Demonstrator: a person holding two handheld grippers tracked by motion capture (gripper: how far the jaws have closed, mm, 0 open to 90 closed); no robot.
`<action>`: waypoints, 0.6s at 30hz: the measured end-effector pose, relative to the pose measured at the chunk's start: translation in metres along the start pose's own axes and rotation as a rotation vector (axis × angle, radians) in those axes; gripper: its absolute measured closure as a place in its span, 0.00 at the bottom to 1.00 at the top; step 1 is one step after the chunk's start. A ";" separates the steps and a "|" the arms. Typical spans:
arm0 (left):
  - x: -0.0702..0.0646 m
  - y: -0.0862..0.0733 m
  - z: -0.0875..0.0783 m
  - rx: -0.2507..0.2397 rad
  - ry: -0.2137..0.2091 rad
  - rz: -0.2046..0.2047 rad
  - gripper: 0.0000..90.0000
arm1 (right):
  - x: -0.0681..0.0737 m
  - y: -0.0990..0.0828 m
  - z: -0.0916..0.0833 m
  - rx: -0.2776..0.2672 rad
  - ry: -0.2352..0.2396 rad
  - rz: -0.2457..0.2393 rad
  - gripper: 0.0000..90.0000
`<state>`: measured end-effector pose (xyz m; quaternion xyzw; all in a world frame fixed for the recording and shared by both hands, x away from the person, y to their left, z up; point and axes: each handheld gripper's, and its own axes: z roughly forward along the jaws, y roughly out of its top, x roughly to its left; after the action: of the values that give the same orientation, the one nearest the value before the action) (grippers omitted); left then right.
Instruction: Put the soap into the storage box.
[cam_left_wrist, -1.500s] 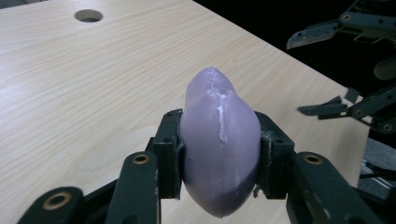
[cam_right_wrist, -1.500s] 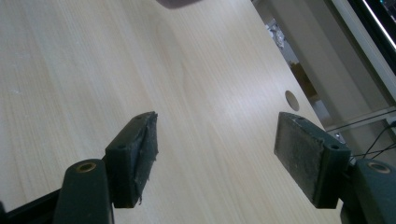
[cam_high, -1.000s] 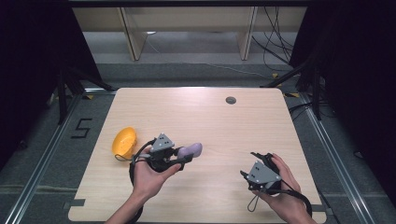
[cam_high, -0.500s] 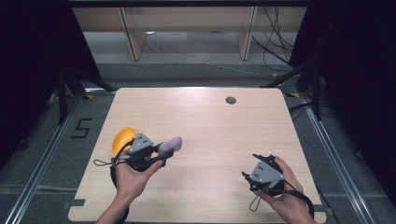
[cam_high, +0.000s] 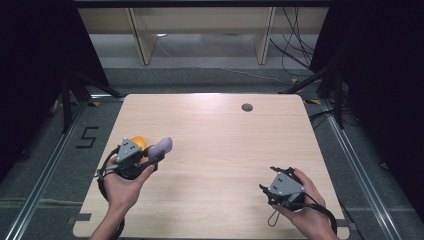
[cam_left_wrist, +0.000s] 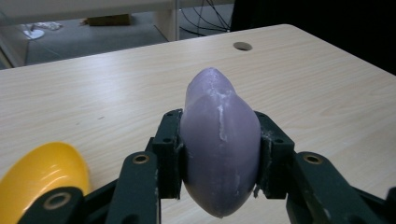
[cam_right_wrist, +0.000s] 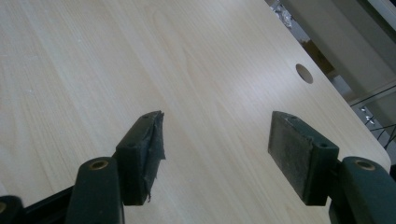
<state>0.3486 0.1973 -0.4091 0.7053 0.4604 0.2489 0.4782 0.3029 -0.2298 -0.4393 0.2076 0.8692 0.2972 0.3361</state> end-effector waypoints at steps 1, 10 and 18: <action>0.003 -0.001 -0.001 -0.003 0.011 0.002 0.65 | 0.000 0.000 0.000 0.000 0.004 -0.007 0.40; 0.026 -0.003 -0.010 -0.030 0.098 -0.024 0.65 | 0.000 -0.001 0.001 0.005 0.004 0.000 0.40; 0.046 -0.009 -0.012 -0.043 0.200 -0.042 0.65 | -0.001 -0.002 0.002 0.007 0.011 -0.009 0.40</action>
<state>0.3564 0.2440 -0.4165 0.6567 0.5153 0.3176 0.4499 0.3052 -0.2308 -0.4410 0.2033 0.8730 0.2936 0.3321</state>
